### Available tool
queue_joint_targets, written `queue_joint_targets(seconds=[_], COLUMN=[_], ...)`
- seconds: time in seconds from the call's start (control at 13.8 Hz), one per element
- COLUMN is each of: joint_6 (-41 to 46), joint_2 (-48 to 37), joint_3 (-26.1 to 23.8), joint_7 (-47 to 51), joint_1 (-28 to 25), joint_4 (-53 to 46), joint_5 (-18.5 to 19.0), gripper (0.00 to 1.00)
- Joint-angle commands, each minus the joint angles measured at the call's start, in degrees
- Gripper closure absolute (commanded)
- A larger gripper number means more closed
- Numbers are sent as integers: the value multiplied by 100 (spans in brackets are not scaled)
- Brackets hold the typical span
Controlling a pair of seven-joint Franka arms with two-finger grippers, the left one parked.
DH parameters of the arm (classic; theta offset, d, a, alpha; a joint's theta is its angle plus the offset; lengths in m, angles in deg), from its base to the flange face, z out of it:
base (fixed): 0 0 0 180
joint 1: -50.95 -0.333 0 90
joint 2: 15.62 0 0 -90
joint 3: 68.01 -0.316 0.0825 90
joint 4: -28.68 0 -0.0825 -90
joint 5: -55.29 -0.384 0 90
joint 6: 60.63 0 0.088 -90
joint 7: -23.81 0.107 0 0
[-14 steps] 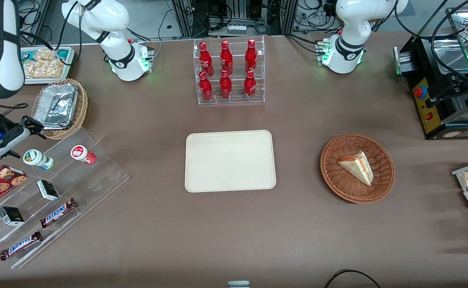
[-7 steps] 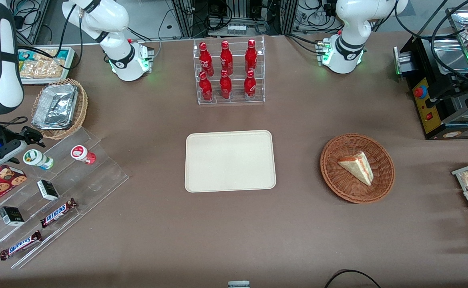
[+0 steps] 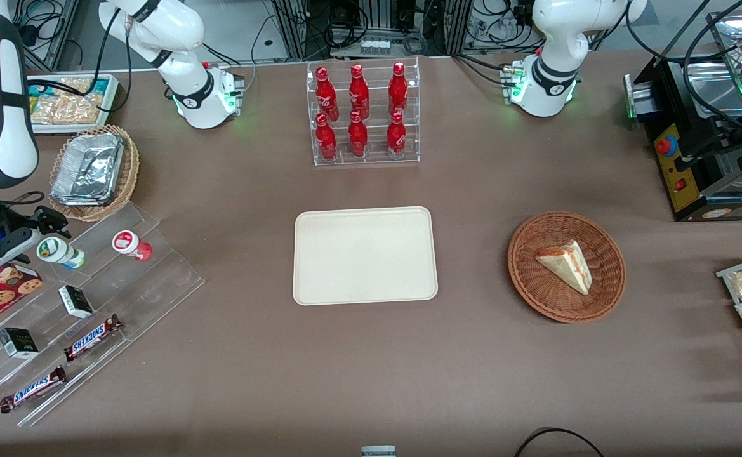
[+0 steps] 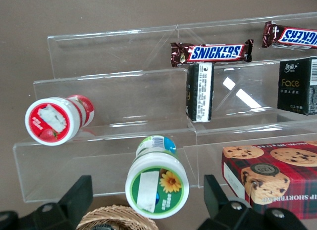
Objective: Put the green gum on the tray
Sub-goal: 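Lower the right gripper onto the white-green gum jar and close it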
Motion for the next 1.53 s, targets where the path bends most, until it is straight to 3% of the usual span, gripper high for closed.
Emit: queue_joint_targets(seconds=[0.0,0.44,0.51,0.73,0.8,1.16,1.45], joint_6=[-199,-252,-243,-243,-234,-190,318], joint_2=[165,297,297,297,297,262,104], joint_3=[-32,-15,-15,-15,-15,-15,-58], joint_7=[15,-11,-29,-169,-161,-99,-82], joint_1=[57,57,57,65,57,39,-40], joint_4=[-69,-34,-34,-34,-34,-60,-384], joint_5=[55,152,230,257,257,257,257], gripper=[0,1,9,93,100,100,100])
